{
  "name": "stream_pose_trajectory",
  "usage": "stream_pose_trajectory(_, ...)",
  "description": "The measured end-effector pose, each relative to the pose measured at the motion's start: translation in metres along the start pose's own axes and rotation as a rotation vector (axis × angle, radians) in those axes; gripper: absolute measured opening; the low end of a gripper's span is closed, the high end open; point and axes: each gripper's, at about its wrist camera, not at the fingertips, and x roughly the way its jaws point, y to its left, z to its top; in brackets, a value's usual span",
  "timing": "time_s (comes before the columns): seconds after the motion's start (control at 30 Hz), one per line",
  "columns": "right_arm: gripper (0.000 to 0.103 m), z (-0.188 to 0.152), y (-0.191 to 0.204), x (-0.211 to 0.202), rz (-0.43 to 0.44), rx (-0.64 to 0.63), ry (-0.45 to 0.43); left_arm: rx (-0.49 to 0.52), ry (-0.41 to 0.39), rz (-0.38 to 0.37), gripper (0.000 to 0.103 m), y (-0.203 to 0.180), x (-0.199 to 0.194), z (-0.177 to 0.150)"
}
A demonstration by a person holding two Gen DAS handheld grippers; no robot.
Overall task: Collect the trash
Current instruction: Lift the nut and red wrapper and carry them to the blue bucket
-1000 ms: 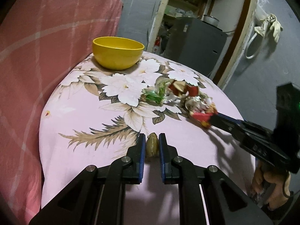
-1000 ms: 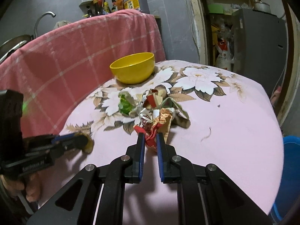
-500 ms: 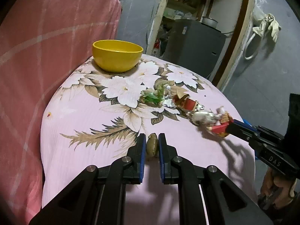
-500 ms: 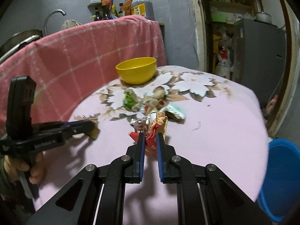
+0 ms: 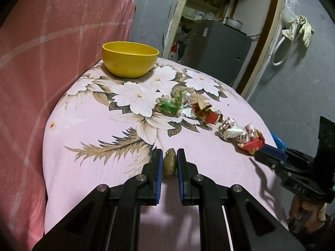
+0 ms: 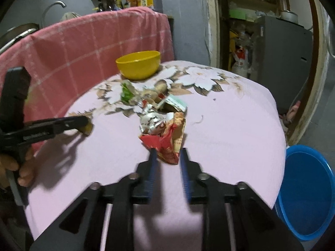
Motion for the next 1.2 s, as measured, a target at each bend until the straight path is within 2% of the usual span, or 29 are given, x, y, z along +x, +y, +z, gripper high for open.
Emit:
stream_pose_trajectory(0.13,0.034,-0.001,-0.002,0.008,0.024,0.024,0.010,0.008,0.005,-0.008,0.010,-0.001,0.001,0.000)
stream_pose_trajectory(0.27,0.049,0.001,0.004,0.012,0.004,-0.001,0.000,0.002,0.012,-0.014,0.010,0.000,0.003,0.000)
stream_pose_trajectory(0.37,0.050,0.005,0.007,0.018,-0.030,-0.019,-0.004,-0.006,0.015,-0.018,0.010,0.002,0.004,0.000)
stream_pose_trajectory(0.43,0.049,0.007,0.006,0.021,-0.043,-0.015,-0.002,-0.008,0.015,-0.019,0.010,0.002,0.003,0.000)
stream_pose_trajectory(0.5,0.030,0.009,0.005,0.023,-0.046,-0.008,0.001,-0.008,0.014,-0.020,0.010,0.002,0.003,0.000)
stream_pose_trajectory(0.6,0.020,0.008,0.004,0.022,-0.036,-0.005,0.008,-0.007,0.012,-0.032,0.010,0.002,0.002,0.000)
stream_pose_trajectory(0.73,0.017,0.003,0.011,0.015,-0.010,-0.030,0.012,0.024,-0.008,-0.022,0.010,-0.005,-0.003,0.000)
stream_pose_trajectory(0.93,0.017,0.001,0.016,-0.004,0.011,-0.056,-0.028,0.090,-0.085,-0.017,0.010,-0.025,-0.019,0.002)
stream_pose_trajectory(1.07,0.017,0.005,0.012,-0.019,0.023,-0.044,-0.093,0.080,-0.116,-0.043,0.010,-0.033,-0.024,0.009)
stream_pose_trajectory(1.2,0.017,0.010,0.009,-0.039,0.007,-0.040,-0.213,0.082,-0.178,-0.078,0.010,-0.046,-0.029,0.019)
